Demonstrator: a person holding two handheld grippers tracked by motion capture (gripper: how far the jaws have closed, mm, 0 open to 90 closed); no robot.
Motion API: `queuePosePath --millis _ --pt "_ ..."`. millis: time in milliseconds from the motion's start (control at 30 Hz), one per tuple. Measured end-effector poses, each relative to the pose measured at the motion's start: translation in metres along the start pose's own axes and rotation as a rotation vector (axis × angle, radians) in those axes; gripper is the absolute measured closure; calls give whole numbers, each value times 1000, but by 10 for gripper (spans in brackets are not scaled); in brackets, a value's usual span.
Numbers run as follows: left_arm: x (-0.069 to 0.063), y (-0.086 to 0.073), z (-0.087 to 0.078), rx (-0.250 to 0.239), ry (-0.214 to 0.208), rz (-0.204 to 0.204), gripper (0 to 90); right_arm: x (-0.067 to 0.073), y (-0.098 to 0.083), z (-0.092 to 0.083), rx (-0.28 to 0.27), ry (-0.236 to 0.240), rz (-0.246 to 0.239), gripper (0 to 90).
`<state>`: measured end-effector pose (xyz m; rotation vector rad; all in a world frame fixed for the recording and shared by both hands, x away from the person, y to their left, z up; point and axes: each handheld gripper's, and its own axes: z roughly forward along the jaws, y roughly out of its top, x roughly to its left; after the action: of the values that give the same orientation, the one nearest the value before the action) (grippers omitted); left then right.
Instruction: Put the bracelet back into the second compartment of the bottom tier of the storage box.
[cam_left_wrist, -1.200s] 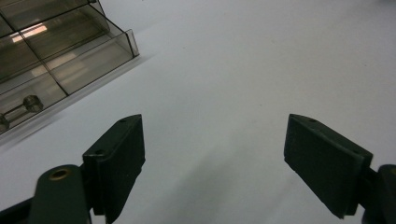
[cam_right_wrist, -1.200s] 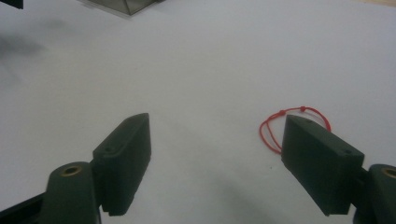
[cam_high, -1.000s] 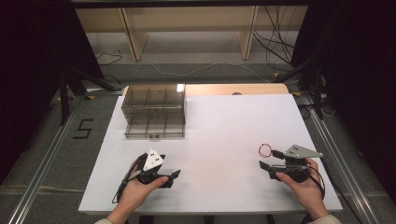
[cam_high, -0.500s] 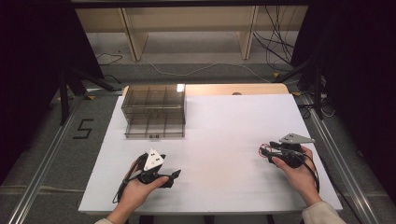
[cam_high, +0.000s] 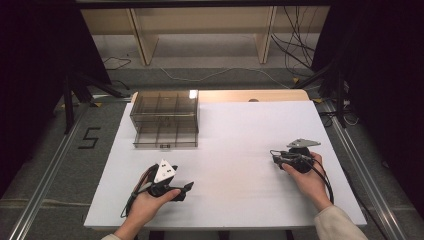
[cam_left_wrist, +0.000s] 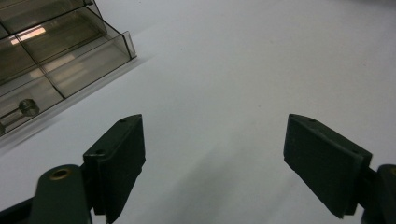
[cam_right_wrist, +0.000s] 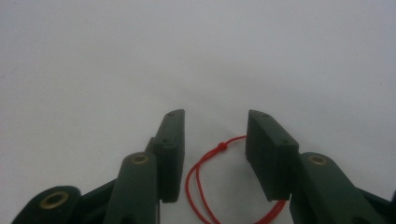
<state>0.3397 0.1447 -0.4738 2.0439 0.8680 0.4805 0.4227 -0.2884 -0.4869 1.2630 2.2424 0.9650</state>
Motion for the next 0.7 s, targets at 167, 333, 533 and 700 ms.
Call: queuePosePath --millis 167,333,533,700 --pt "0 0 0 -1 -2 0 207 -1 2 3 25 -11 11 615" --pt "0 0 0 -2 -3 -1 209 0 6 5 47 -29 16 639" --pt "0 0 1 -2 -2 0 209 1 11 6 85 -38 37 714" --pt "0 0 1 -1 -3 1 210 -2 14 7 99 -45 70 785"
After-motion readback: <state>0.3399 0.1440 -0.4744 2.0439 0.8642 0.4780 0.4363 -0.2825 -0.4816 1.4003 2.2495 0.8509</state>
